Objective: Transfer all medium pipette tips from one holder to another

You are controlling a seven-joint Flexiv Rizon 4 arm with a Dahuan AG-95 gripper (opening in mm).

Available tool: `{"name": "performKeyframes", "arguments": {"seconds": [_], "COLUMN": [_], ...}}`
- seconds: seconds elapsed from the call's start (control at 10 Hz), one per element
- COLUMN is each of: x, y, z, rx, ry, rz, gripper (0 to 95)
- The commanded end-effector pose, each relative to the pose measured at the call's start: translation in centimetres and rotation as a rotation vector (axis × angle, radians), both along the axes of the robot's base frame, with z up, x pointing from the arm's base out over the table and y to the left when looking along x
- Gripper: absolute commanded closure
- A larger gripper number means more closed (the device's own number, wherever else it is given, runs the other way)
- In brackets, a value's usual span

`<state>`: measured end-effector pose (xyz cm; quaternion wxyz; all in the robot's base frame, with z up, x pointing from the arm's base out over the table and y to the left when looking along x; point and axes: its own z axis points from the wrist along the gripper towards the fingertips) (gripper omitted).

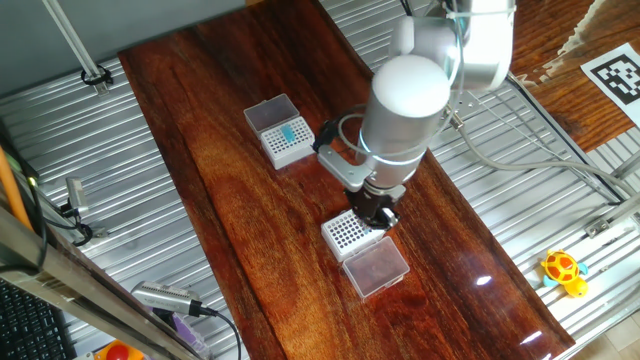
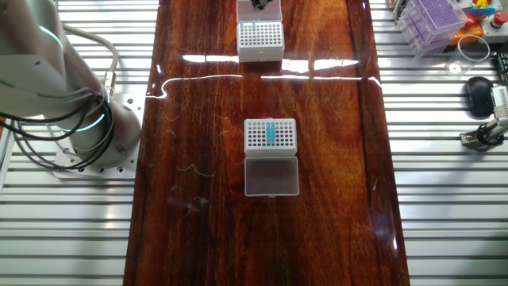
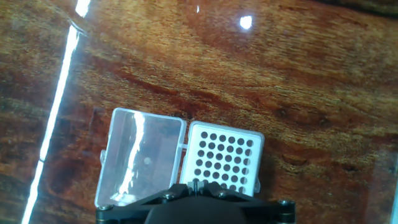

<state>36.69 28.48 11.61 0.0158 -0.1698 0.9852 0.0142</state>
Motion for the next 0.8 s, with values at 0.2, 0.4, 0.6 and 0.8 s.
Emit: {"name": "performKeyframes", "arguments": {"seconds": [0.2,0.4,0.6,0.8], "x": [0.1,0.1,0.2,0.1], "y": [0.1,0.0,0.0,0.0], "z": [-0.7,-1.4,-2.0,-2.6], "rx": [0.015,0.012,0.012,0.011], "ry": [-0.003,-0.009,-0.014,-0.015], "rz": [0.002,0.005,0.006,0.007], "gripper": [76.0,76.0,76.0,76.0]}}
